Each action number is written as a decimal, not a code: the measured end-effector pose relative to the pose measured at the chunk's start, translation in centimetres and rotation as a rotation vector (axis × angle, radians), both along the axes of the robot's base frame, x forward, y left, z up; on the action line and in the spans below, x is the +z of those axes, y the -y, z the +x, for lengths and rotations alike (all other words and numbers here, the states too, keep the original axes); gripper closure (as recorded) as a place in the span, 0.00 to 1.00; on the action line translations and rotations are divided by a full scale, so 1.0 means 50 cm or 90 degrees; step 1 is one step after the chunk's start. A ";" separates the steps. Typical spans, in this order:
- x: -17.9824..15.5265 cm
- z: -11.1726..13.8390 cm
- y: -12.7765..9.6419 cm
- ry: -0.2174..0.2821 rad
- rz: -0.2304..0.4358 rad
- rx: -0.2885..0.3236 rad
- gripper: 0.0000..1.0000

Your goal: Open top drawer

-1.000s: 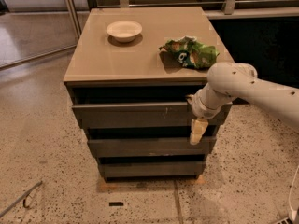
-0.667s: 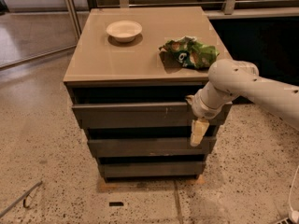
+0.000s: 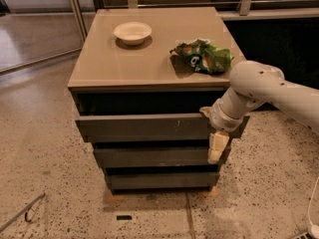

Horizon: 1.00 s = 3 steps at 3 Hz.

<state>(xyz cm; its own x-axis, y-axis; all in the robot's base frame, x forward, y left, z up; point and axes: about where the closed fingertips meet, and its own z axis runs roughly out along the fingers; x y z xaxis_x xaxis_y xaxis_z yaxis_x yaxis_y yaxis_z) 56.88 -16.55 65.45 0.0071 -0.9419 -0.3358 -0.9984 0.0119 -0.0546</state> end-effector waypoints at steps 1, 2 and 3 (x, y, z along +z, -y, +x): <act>0.016 -0.048 0.010 -0.035 0.005 -0.002 0.00; 0.043 -0.108 0.016 -0.073 0.011 -0.003 0.00; 0.070 -0.163 0.024 -0.111 0.009 -0.007 0.00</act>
Offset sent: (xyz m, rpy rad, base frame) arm -0.0891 -0.0133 0.0423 0.0284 0.1788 -0.0088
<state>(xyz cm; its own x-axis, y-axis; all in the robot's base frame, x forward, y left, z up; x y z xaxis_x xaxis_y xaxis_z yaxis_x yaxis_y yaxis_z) 48.75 -17.74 68.93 -0.0628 -0.9366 -0.3448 -0.9926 0.0226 0.1192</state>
